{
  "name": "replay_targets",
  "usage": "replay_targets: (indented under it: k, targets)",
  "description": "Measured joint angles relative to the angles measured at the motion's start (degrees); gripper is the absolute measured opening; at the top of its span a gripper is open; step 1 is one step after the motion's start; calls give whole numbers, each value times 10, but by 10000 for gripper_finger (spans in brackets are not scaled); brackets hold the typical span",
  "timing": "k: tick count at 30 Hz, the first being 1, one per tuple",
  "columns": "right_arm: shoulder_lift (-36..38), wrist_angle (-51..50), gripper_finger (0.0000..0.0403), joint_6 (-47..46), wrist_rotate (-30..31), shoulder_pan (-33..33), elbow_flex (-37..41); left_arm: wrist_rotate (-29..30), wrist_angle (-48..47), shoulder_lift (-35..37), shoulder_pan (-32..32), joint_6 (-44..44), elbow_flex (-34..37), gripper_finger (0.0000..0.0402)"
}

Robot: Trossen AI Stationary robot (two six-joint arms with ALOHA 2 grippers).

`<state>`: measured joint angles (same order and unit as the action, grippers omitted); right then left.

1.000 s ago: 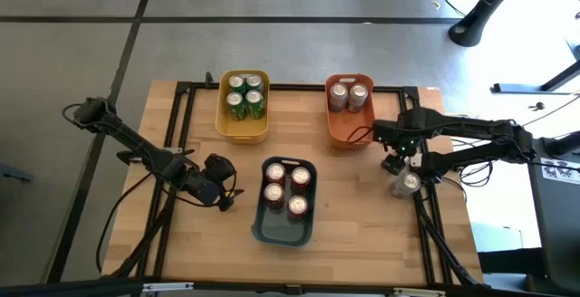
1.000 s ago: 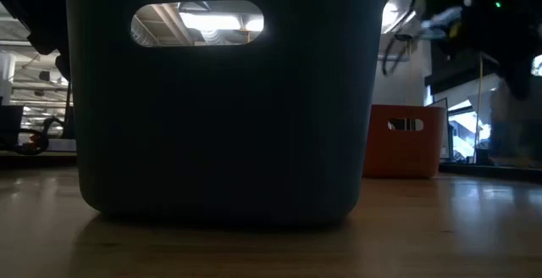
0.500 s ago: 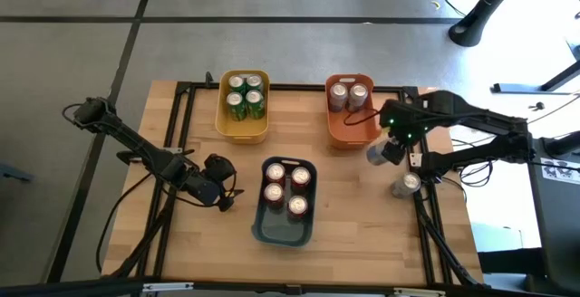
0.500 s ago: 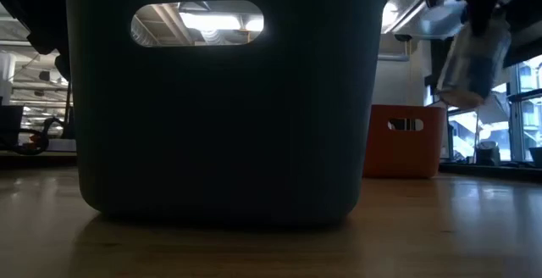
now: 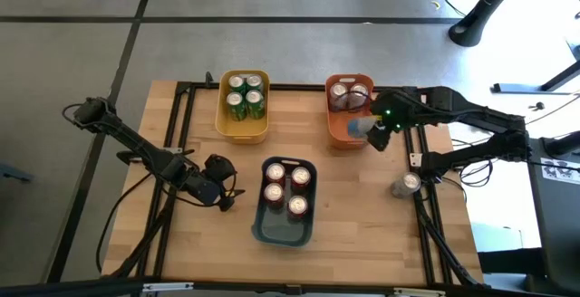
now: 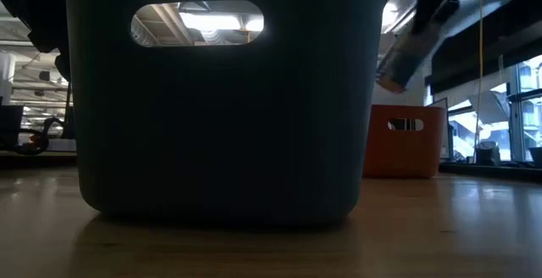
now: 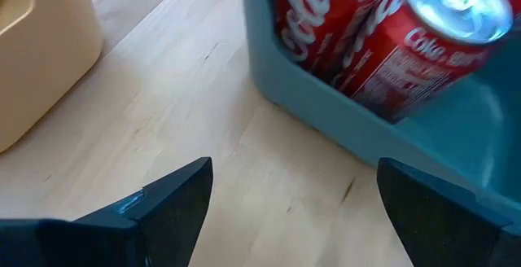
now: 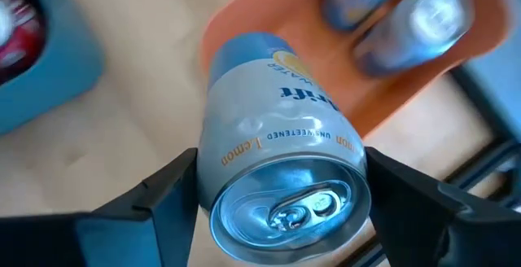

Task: Sort soda cans
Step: Put the blue-white soda can into the orange bin

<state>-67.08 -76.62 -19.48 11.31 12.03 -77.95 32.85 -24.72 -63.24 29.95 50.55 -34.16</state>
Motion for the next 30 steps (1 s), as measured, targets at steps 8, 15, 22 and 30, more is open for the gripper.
replay_targets:
  k: [8,15,22,30]
  targets:
    - [-86,45,282,49,70,16,0,0,4,0,0,0,0,335]
    - [-171,56,282,104,71,90,1,0,5,0,0,0,0,335]
    - [-234,107,282,142,30,137,1,0,4,0,0,0,0,335]
    - [-288,145,282,165,27,152,1,0,3,0,0,0,0,335]
